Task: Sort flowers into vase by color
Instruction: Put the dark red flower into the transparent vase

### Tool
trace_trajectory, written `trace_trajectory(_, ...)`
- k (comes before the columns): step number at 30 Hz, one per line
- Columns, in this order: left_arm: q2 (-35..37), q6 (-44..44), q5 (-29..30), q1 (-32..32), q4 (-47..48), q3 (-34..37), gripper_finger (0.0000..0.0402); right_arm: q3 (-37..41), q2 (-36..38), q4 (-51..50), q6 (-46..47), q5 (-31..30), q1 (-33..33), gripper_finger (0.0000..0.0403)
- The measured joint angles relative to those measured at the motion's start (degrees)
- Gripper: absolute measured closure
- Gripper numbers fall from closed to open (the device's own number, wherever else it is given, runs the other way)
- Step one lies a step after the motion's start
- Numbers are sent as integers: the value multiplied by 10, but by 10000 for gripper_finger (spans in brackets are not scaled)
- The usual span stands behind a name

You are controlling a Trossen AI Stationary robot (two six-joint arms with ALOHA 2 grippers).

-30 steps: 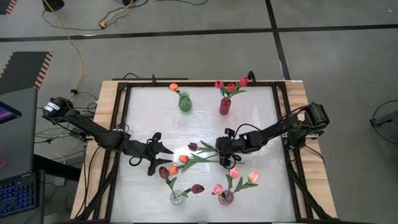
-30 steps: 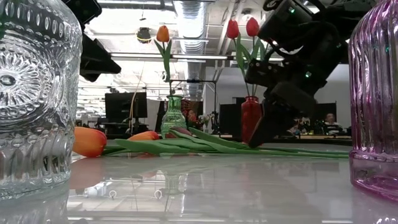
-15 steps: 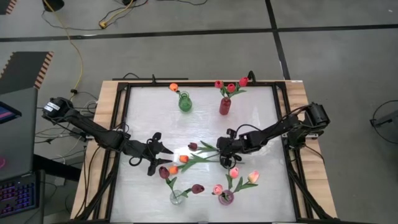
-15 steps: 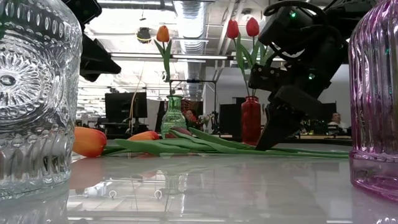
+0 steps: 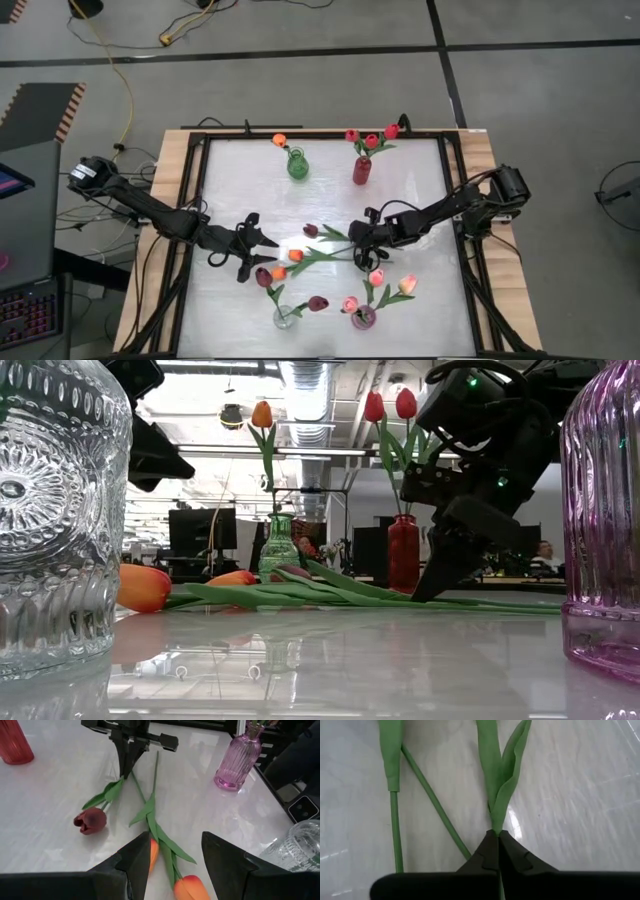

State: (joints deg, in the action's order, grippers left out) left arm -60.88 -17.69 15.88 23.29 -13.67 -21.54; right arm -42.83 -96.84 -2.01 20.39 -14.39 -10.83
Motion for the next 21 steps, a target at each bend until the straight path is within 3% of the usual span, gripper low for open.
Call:
trace_trajectory(8, 0, 0, 2, -1, -8, 0, 237, 2, 13, 25, -12, -7, 1, 381)
trace_trajectory(21, 0, 47, 4, -1, -104, 0, 237, 1, 142, 38, -50, -76, 5, 382)
